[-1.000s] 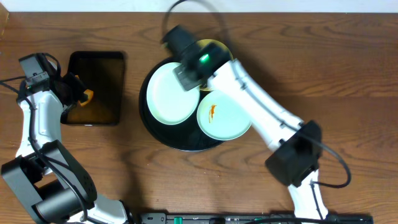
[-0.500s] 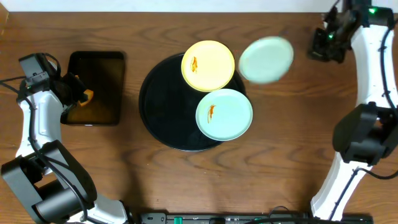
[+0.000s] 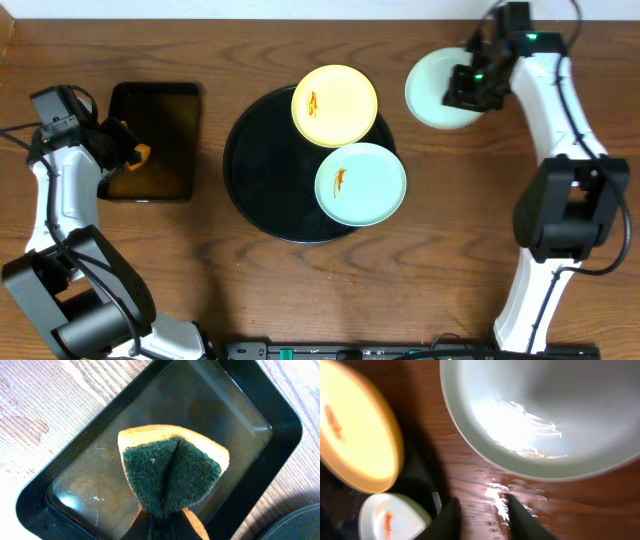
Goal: Clean dirty plates on tray and stack at the side
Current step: 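Reach the right gripper to the yellow plate rim and grasp it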
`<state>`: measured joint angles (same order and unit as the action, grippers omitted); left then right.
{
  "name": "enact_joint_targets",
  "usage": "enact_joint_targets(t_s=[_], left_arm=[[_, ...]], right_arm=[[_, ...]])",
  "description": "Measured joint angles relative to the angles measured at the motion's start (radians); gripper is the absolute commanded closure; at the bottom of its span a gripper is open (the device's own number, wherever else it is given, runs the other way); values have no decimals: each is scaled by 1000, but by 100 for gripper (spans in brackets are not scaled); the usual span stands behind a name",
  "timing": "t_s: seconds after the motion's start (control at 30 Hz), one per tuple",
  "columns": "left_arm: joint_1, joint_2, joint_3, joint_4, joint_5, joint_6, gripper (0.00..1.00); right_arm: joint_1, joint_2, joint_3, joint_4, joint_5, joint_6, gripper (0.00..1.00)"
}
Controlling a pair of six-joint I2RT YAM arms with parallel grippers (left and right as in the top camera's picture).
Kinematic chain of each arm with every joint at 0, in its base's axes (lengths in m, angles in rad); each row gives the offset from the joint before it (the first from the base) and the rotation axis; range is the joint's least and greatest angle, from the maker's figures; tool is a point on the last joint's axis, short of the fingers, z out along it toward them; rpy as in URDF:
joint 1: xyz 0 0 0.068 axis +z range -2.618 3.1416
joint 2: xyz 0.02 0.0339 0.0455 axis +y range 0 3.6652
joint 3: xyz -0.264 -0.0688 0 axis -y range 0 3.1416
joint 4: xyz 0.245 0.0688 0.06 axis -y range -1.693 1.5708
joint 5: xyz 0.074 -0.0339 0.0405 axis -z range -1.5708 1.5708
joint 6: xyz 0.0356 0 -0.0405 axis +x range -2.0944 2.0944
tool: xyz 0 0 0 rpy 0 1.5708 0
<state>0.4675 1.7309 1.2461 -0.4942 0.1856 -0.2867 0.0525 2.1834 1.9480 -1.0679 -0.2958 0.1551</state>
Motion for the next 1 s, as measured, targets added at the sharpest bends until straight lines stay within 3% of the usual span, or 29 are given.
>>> enact_joint_targets(t_s=[0.23, 0.33, 0.4, 0.5, 0.63, 0.8, 1.0], left_arm=[[0, 0, 0, 0, 0, 0, 93], [0, 0, 0, 0, 0, 0, 92], [0, 0, 0, -1, 0, 0, 93], [0, 0, 0, -2, 0, 0, 93], [0, 0, 0, -5, 0, 0, 93], [0, 0, 0, -7, 0, 0, 93], [0, 0, 0, -9, 0, 0, 93]], right_arm=[[166, 2, 10, -61, 24, 51, 44], [165, 2, 28, -56, 40, 92, 27], [170, 2, 29, 6, 46, 135, 23], [200, 2, 33, 83, 75, 212, 24], [285, 32, 39, 128, 164, 340, 33], [384, 140, 39, 134, 243, 484, 34], [396, 180, 39, 130, 329, 535, 34]])
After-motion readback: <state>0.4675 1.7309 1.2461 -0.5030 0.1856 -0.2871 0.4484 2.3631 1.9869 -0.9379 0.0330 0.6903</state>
